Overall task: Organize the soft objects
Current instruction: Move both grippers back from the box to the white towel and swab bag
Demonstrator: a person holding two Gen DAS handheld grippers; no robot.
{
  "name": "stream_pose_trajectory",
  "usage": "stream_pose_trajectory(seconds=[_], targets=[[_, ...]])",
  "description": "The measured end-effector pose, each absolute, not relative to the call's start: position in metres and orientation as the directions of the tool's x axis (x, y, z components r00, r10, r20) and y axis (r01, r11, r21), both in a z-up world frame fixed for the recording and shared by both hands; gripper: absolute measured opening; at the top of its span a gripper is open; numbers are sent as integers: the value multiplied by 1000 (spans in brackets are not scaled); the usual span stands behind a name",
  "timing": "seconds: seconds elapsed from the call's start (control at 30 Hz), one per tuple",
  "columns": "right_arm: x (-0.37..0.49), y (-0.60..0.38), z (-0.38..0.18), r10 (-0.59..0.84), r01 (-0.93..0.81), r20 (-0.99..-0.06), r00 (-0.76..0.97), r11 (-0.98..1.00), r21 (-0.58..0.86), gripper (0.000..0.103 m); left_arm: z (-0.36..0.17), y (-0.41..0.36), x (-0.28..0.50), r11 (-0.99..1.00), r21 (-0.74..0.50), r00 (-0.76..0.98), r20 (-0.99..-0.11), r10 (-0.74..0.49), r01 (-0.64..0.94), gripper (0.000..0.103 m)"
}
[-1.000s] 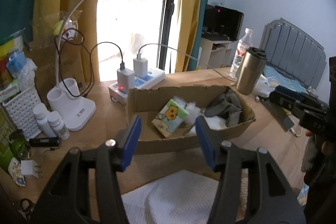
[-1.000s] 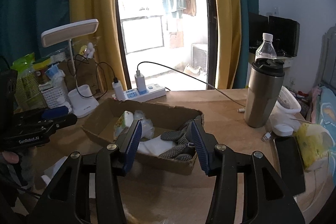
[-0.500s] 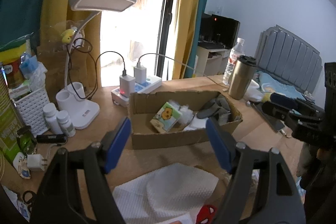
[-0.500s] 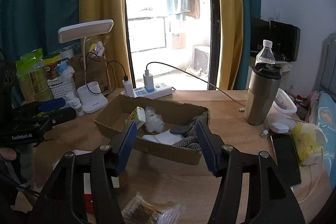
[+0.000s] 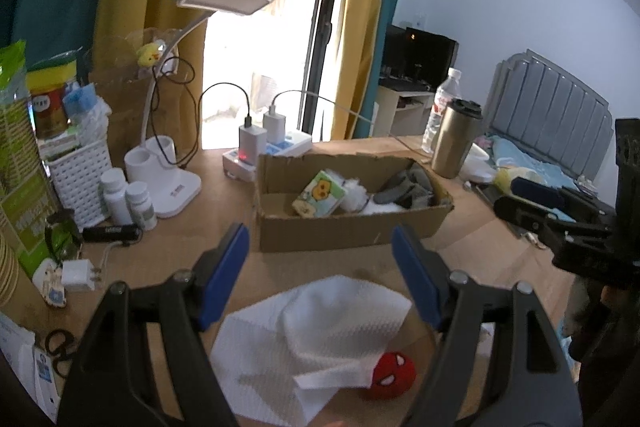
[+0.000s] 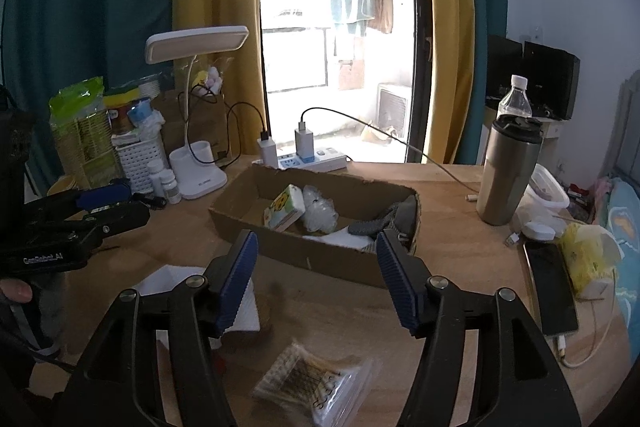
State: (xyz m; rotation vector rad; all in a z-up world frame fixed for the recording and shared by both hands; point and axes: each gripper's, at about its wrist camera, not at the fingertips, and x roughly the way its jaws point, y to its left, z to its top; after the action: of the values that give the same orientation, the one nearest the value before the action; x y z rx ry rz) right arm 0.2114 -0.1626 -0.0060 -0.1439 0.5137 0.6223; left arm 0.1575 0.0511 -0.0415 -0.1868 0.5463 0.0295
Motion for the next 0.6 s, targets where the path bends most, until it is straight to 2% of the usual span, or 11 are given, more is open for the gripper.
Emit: stream_pose_trajectory(seconds=[0.6], targets=[[182, -169, -37, 502, -586, -557, 662, 809, 32, 66, -82, 45, 132, 975, -202, 811, -582, -47, -88, 76]])
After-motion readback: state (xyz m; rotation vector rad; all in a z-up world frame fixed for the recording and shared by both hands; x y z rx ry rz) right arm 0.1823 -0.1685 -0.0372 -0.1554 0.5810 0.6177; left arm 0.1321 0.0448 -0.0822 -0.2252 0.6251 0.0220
